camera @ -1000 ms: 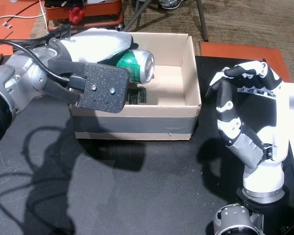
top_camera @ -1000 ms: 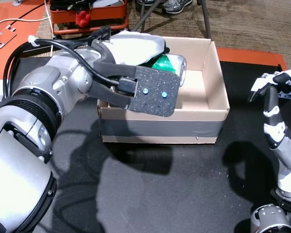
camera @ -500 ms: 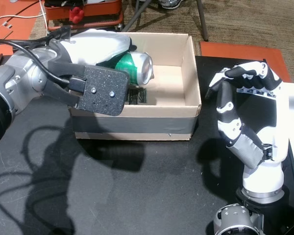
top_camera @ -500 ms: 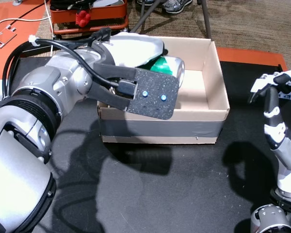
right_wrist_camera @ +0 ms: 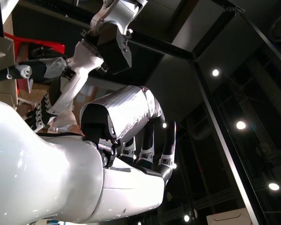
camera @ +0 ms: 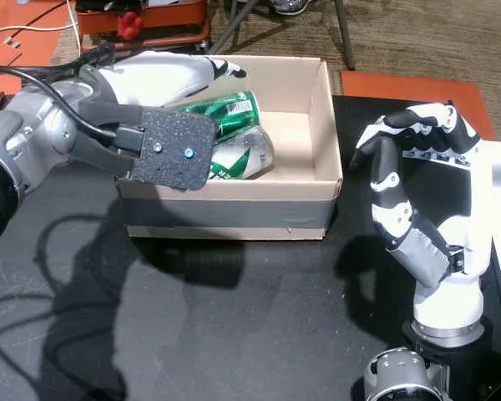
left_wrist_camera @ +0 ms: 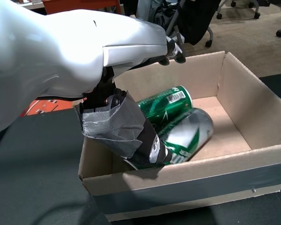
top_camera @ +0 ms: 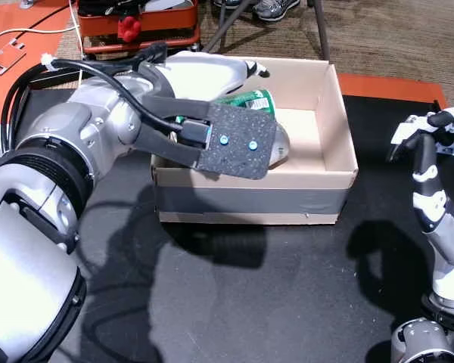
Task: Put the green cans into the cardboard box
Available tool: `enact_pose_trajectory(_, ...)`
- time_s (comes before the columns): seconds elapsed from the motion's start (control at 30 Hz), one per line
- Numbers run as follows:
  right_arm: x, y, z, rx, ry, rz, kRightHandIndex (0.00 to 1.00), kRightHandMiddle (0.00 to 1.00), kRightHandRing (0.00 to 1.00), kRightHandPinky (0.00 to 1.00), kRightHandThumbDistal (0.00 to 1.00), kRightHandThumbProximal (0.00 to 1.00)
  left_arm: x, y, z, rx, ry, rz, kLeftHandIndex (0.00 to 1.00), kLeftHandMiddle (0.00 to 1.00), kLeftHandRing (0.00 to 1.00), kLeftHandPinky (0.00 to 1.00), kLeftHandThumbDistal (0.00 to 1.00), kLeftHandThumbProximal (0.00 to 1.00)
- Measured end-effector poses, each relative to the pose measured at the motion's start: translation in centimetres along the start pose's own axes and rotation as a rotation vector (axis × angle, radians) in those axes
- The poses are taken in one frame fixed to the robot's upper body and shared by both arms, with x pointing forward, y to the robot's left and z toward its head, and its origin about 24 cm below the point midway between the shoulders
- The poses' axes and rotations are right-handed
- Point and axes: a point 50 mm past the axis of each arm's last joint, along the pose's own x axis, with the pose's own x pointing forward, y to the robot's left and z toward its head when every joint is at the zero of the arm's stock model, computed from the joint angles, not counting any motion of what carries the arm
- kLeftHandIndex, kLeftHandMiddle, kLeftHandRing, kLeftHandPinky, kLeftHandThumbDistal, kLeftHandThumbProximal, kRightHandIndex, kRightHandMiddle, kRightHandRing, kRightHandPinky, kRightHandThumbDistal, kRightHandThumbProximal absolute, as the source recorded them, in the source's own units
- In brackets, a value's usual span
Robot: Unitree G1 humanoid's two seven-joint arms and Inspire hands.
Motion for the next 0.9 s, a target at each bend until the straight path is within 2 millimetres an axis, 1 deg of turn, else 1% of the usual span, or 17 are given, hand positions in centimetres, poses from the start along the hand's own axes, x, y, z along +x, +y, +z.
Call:
enact_pose_trajectory(0.17,0.0,0.0,0.0,0.000,0.000,0.000,0.24,0.31,0.40,0.52,0.56,0.00,0.0,0.0,0.0,0.002,0.001,0.000,1.00,1.00,1.00,1.00,0.87,0.09)
enact_pose_trajectory(0.2,0.0,0.0,0.0,0.000,0.000,0.000,0.24,0.31,0.41,0.52,0.55,0.00,0.0,0.0,0.0,0.002,0.001,0.000,1.00,1.00,1.00,1.00,0.87,0.09)
enact_pose_trajectory(0.47,-0.1,0.0,0.0,0.004,0.002,-0.006,0.25,0.30,0.40,0.53,0.56,0.00,0.0,0.0,-0.1,0.004,-0.001,0.007,1.00,1.00,1.00,0.99,0.89,0.07)
enact_pose_trajectory(0.53,-0.1,0.0,0.0,0.000,0.003,-0.005,0.25,0.30,0.40,0.52,0.55,0.00,0.0,0.0,0.0,0.004,-0.004,0.008,0.92,0.99,1.00,0.97,0.84,0.05)
enact_pose_trajectory(0.57,-0.1,0.0,0.0,-0.002,0.003,-0.005,0.25,0.30,0.40,0.52,0.55,0.00,0.0,0.1,0.0,0.005,-0.004,0.015,0.88,0.96,1.00,0.94,0.81,0.01)
enact_pose_trajectory(0.6,-0.1,0.0,0.0,-0.002,0.003,-0.005,0.24,0.30,0.40,0.52,0.55,0.00,0.0,0.1,0.0,0.010,-0.005,0.027,0.83,0.91,0.96,0.88,0.79,0.00)
enact_pose_trajectory(0.63,-0.1,0.0,0.0,-0.001,0.002,-0.006,0.24,0.30,0.40,0.52,0.54,0.00,-0.1,0.1,0.0,0.019,-0.011,0.051,0.79,0.87,0.91,0.82,0.71,0.00)
enact_pose_trajectory(0.67,-0.1,0.0,0.0,0.001,0.002,-0.006,0.24,0.30,0.40,0.52,0.53,0.00,-0.1,0.2,0.0,0.026,-0.025,0.085,0.72,0.77,0.80,0.72,0.55,0.00)
enact_pose_trajectory(0.7,-0.1,0.0,0.0,0.001,0.001,-0.007,0.24,0.30,0.40,0.52,0.52,0.00,-0.3,0.3,-0.1,0.030,-0.045,0.141,0.59,0.62,0.64,0.59,0.45,0.00)
enact_pose_trajectory(0.73,-0.1,0.0,0.0,0.001,0.000,-0.008,0.24,0.30,0.40,0.51,0.53,0.00,-0.4,0.3,-0.1,0.028,-0.058,0.179,0.49,0.50,0.52,0.50,0.42,0.00)
enact_pose_trajectory(0.77,-0.1,0.0,0.0,0.000,0.000,-0.009,0.24,0.29,0.39,0.51,0.53,0.00,-0.5,0.3,-0.1,0.017,-0.081,0.247,0.43,0.42,0.45,0.46,0.33,0.00)
enact_pose_trajectory(0.8,-0.1,0.0,0.0,-0.002,0.000,-0.009,0.24,0.30,0.40,0.52,0.53,0.00,-0.7,0.2,0.0,-0.004,-0.106,0.305,0.37,0.36,0.41,0.42,0.31,0.00)
enact_pose_trajectory(0.9,-0.1,0.0,-0.1,0.001,0.002,-0.015,0.24,0.30,0.40,0.52,0.56,0.00,-1.3,0.4,0.0,-0.187,-0.178,0.455,0.28,0.31,0.40,0.41,0.37,0.00)
